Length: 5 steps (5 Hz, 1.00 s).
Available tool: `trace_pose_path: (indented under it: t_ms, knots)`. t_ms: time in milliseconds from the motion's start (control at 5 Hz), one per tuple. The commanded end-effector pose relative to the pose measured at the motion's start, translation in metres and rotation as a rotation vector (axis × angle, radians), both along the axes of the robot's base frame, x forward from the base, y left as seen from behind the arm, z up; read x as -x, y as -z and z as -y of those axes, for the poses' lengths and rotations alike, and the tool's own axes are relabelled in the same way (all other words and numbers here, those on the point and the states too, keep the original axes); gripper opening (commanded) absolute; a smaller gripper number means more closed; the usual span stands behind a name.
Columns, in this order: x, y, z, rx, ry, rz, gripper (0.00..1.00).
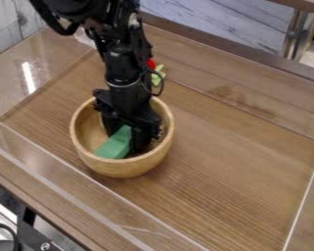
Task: Remove the green stick from the brown bowl and put it on the table
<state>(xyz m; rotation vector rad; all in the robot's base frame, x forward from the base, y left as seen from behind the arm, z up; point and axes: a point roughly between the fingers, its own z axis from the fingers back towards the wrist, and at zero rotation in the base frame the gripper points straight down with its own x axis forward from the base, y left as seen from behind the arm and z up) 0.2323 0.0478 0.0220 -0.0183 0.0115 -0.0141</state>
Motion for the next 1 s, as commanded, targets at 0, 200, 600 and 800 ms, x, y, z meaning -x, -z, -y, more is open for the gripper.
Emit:
trace_pose_path:
  t_ms: [0, 200, 600, 800]
  knots:
    - [0.0030, -0.0060, 0.0028, -0.006, 0.062, 0.002, 0.00]
    - [-0.0003, -0.0068, 0.0025, -0.006, 0.072, -0.013, 0.00]
    - [-0.0018, -0.0032, 0.0013, -0.003, 0.054, -0.039, 0.00]
    - [0.0000, 0.0002, 0.0004, 0.000, 0.028, -0.050, 0.00]
